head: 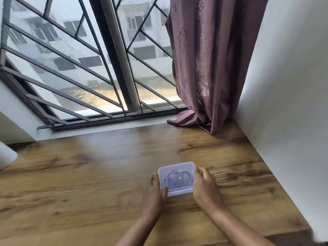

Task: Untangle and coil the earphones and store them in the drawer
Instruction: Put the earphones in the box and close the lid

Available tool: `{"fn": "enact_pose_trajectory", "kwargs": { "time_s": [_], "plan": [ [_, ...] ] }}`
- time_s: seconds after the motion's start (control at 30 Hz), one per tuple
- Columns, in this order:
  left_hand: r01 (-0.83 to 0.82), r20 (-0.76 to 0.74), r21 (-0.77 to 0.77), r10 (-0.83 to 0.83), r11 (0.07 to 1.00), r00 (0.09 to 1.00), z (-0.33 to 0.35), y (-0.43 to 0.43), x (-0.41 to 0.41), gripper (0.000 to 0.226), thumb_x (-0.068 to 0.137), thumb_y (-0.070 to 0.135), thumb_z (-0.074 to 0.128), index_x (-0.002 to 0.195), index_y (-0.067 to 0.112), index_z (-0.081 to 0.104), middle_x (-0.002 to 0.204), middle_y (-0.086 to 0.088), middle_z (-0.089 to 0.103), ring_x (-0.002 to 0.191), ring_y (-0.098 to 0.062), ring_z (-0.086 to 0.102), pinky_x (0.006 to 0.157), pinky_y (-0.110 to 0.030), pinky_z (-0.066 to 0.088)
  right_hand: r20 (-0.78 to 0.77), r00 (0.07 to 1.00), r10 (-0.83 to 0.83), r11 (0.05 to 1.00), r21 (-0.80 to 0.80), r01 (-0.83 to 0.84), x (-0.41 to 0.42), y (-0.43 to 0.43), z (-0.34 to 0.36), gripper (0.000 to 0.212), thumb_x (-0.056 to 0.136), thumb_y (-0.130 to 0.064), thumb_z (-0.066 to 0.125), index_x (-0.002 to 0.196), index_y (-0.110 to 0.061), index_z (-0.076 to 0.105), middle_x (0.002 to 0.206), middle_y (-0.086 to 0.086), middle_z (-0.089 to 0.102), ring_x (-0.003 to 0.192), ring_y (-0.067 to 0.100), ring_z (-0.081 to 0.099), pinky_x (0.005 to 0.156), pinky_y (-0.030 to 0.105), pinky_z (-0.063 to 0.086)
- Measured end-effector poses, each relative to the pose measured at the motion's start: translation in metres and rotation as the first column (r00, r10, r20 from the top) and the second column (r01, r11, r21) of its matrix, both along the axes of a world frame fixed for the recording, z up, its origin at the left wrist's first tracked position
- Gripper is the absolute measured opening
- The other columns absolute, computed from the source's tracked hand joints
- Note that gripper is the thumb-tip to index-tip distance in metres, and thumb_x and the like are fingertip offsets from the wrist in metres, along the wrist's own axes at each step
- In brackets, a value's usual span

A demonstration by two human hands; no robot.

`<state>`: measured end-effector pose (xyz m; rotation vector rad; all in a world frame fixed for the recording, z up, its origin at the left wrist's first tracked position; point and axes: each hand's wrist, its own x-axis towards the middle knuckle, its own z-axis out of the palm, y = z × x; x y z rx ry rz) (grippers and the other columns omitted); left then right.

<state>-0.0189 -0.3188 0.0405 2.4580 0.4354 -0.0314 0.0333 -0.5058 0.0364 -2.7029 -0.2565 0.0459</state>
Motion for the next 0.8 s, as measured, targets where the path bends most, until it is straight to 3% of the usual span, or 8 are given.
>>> {"fn": "enact_pose_trajectory", "kwargs": {
  "time_s": [0.07, 0.13, 0.23, 0.3, 0.5, 0.53, 0.67, 0.8],
  "plan": [
    [0.077, 0.032, 0.033, -0.078, 0.997, 0.996, -0.007, -0.009, -0.016, 0.072, 0.103, 0.046, 0.041, 0.160, 0.014, 0.009, 0.168, 0.001, 0.002, 0.155, -0.014, 0.004, 0.121, -0.021, 0.006, 0.067, 0.995, 0.076, 0.997, -0.031, -0.074, -0.016, -0.008, -0.006, 0.054, 0.093, -0.010, 0.054, 0.147, -0.011, 0.052, 0.155, 0.015, 0.047, 0.137, 0.035, 0.049, 0.112, 0.043, 0.043],
    [0.197, 0.048, 0.124, -0.204, 0.973, 0.978, -0.012, -0.013, -0.029, 0.076, 0.102, 0.055, 0.034, 0.159, 0.016, 0.004, 0.165, 0.006, -0.012, 0.154, -0.011, -0.008, 0.121, -0.019, -0.005, 0.131, 0.983, 0.130, 0.990, -0.069, -0.122, -0.030, -0.015, -0.012, 0.049, 0.093, -0.021, 0.060, 0.141, -0.011, 0.060, 0.155, 0.015, 0.048, 0.138, 0.034, 0.052, 0.107, 0.048, 0.049],
    [0.301, 0.075, 0.321, -0.341, 0.898, 0.937, -0.017, -0.015, -0.043, 0.080, 0.096, 0.060, 0.030, 0.155, 0.007, 0.026, 0.164, -0.005, 0.014, 0.153, -0.026, 0.011, 0.122, -0.031, 0.009, 0.100, 0.975, 0.200, 0.972, -0.148, -0.185, -0.047, -0.023, -0.016, 0.060, 0.096, -0.047, 0.047, 0.145, -0.013, 0.056, 0.158, 0.013, 0.045, 0.141, 0.032, 0.050, 0.106, 0.053, 0.049],
    [0.328, 0.065, 0.391, -0.381, 0.860, 0.922, -0.020, -0.017, -0.046, 0.078, 0.094, 0.057, 0.035, 0.148, 0.002, 0.041, 0.159, -0.013, 0.033, 0.148, -0.033, 0.025, 0.118, -0.037, 0.017, 0.094, 0.967, 0.236, 0.957, -0.195, -0.215, -0.052, -0.030, -0.019, 0.067, 0.096, -0.053, 0.041, 0.148, -0.013, 0.053, 0.158, 0.015, 0.043, 0.141, 0.034, 0.049, 0.107, 0.055, 0.048],
    [0.356, 0.047, 0.454, -0.421, 0.817, 0.906, -0.033, -0.022, -0.057, 0.078, 0.093, 0.057, 0.040, 0.139, -0.005, 0.052, 0.150, -0.021, 0.046, 0.142, -0.038, 0.039, 0.119, -0.035, 0.014, 0.055, 0.967, 0.249, 0.939, -0.259, -0.227, -0.063, -0.041, -0.018, 0.071, 0.095, -0.059, 0.037, 0.150, -0.015, 0.050, 0.158, 0.013, 0.044, 0.142, 0.035, 0.048, 0.104, 0.052, 0.048],
    [0.356, 0.042, 0.453, -0.418, 0.817, 0.907, -0.032, -0.024, -0.060, 0.078, 0.093, 0.057, 0.040, 0.138, -0.005, 0.054, 0.149, -0.021, 0.048, 0.141, -0.038, 0.041, 0.118, -0.036, 0.015, 0.023, 0.969, 0.245, 0.941, -0.248, -0.232, -0.065, -0.043, -0.016, 0.073, 0.096, -0.061, 0.034, 0.153, -0.017, 0.046, 0.161, 0.012, 0.039, 0.145, 0.035, 0.042, 0.108, 0.052, 0.044],
    [0.322, 0.031, 0.421, -0.368, 0.848, 0.929, -0.017, -0.035, -0.071, 0.075, 0.091, 0.056, 0.039, 0.133, -0.003, 0.060, 0.143, -0.018, 0.055, 0.135, -0.036, 0.049, 0.115, -0.033, 0.014, -0.120, 0.962, 0.246, 0.940, -0.213, -0.267, -0.073, -0.054, -0.021, 0.084, 0.091, -0.074, 0.003, 0.163, -0.031, 0.005, 0.170, -0.001, -0.012, 0.158, 0.023, -0.010, 0.125, 0.044, 0.005],
    [0.272, 0.093, 0.443, -0.345, 0.854, 0.934, -0.014, -0.052, -0.088, 0.075, 0.092, 0.055, 0.037, 0.134, -0.003, 0.059, 0.143, -0.018, 0.055, 0.136, -0.036, 0.049, 0.117, -0.033, 0.015, -0.116, 0.952, 0.284, 0.925, -0.228, -0.304, -0.080, -0.068, -0.018, 0.081, 0.094, -0.072, 0.008, 0.163, -0.030, 0.007, 0.172, 0.000, -0.011, 0.158, 0.021, -0.014, 0.125, 0.043, 0.003]
  ]
}}
